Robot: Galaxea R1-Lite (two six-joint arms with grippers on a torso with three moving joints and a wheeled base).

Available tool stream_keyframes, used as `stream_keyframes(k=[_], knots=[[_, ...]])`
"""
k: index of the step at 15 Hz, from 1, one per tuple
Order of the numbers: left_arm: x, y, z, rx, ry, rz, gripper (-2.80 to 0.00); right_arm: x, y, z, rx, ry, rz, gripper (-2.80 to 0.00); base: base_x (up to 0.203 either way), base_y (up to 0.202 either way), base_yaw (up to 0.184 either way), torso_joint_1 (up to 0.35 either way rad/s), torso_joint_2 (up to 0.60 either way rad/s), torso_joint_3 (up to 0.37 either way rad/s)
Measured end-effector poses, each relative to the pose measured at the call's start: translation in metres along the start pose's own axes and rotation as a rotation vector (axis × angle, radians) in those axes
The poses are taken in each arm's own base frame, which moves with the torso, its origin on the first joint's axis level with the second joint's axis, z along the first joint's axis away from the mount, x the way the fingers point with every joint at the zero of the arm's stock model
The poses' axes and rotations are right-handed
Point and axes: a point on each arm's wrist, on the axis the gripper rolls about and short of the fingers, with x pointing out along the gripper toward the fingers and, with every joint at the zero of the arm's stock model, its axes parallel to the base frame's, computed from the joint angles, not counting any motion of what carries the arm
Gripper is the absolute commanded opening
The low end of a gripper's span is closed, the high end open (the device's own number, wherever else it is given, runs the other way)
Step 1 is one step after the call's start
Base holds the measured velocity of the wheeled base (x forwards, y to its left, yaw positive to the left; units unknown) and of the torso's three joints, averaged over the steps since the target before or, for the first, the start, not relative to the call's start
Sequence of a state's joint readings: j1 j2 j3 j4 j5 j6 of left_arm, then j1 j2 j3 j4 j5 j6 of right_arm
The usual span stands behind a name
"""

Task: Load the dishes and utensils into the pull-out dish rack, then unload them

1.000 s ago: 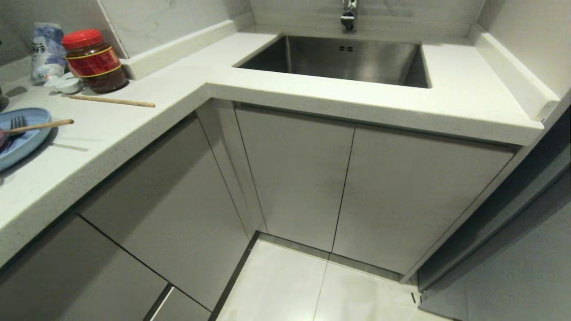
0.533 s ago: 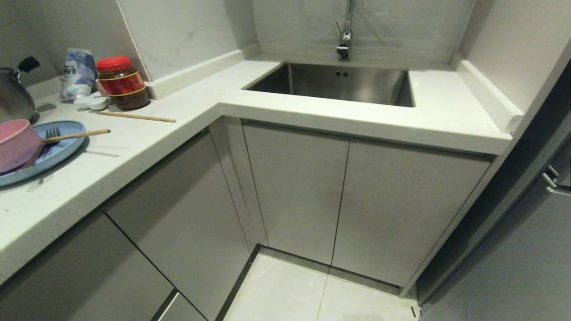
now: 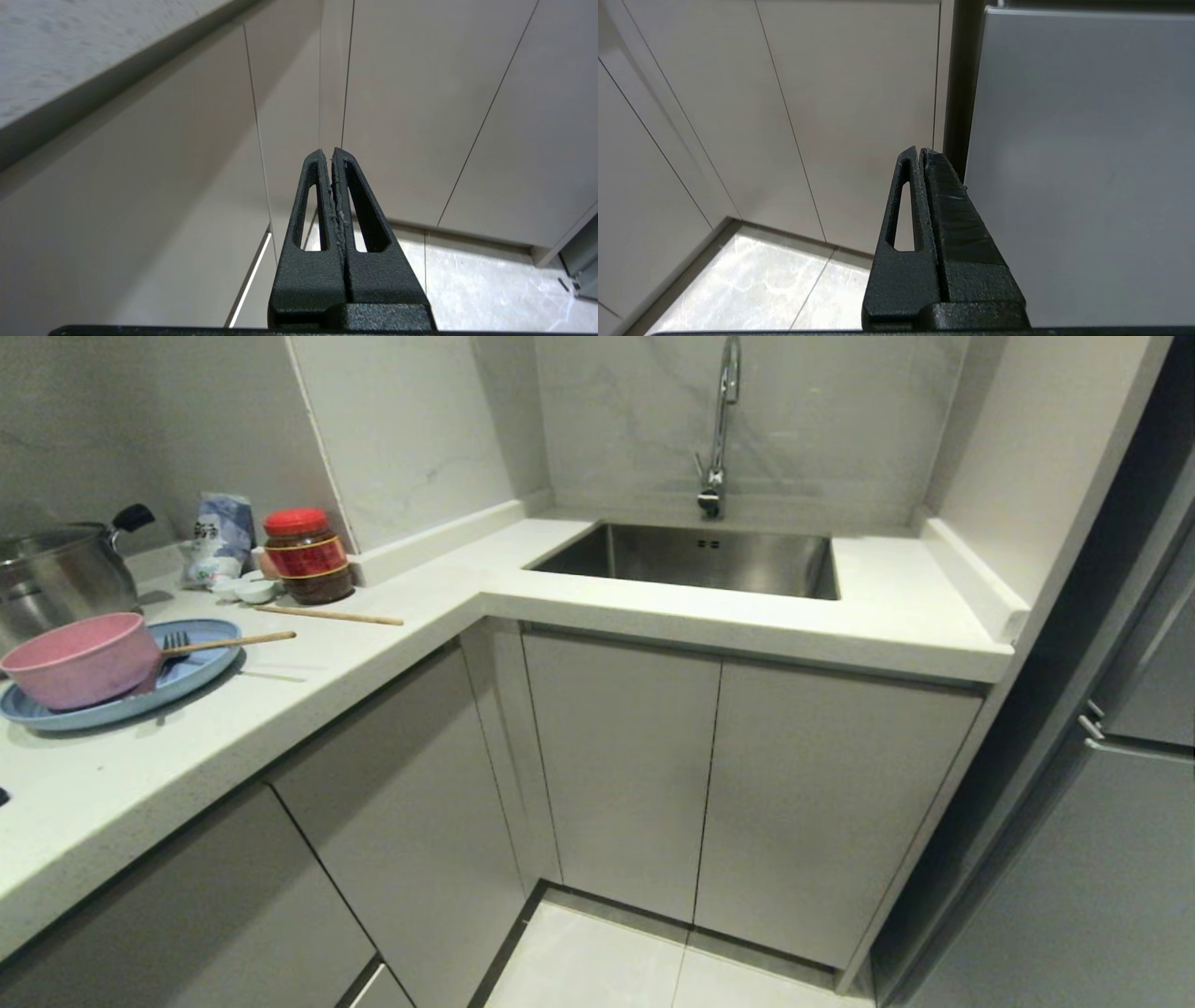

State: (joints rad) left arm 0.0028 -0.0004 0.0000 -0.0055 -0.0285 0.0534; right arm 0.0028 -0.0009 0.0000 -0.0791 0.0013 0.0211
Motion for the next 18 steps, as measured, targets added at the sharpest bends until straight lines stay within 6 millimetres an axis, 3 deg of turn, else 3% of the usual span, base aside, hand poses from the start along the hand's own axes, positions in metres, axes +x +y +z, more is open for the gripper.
stream_keyframes(k=[18], knots=[[0.0000, 0.0000, 0.0002, -0.006, -0.002, 0.000, -2.80, 0.0000, 0.0000, 0.0000, 0.000, 0.000, 0.000, -2.80, 0.000, 0.000, 0.000, 0.002, 0.00, 0.202]])
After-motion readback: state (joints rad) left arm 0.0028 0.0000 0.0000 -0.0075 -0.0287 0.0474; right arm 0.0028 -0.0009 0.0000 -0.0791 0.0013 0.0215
